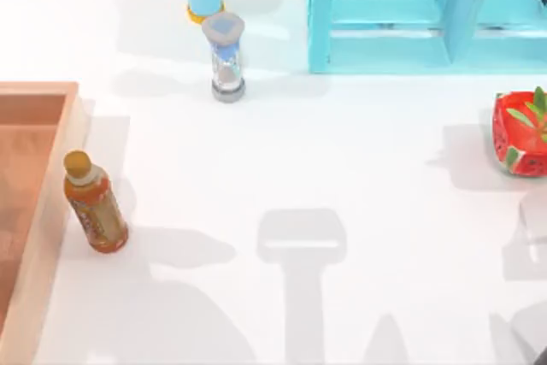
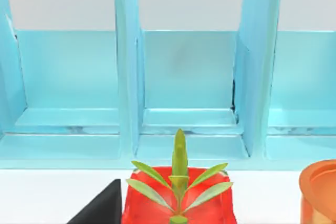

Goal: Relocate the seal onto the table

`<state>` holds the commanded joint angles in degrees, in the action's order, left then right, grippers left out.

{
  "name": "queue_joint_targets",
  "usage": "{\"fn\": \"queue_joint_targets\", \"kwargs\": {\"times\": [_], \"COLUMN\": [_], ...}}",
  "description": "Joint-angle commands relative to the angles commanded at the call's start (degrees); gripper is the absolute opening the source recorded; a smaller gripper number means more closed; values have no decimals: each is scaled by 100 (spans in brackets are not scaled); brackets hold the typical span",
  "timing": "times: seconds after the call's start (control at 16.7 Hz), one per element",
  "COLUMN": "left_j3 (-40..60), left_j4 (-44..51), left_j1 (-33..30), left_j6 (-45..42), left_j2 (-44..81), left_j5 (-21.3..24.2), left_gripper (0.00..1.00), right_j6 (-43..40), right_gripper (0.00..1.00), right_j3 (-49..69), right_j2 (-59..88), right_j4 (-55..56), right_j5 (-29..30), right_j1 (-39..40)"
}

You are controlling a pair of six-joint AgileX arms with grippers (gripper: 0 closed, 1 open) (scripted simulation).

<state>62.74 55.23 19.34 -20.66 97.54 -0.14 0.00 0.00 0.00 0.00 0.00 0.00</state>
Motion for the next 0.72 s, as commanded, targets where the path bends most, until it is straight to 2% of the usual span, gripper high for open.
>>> {"fn": "queue_joint_targets", "kwargs": {"times": [0.3,0.6,0.72], "left_j3": [-672,-731,-731], "left_j4": [-910,-991,-991], "left_j1": [6,7,7], "left_j6": [-12,-12,-12], "left_j2": [237,252,252], "left_j5": [2,1,1], "left_gripper": [100,100,85], "right_j6": [0,0,0], "right_gripper": [100,100,100], "right_j3": [0,0,0], "right_j2": [0,0,0], "right_j4": [0,0,0], "right_j5": [0,0,0], "right_j1": [0,0,0]}}
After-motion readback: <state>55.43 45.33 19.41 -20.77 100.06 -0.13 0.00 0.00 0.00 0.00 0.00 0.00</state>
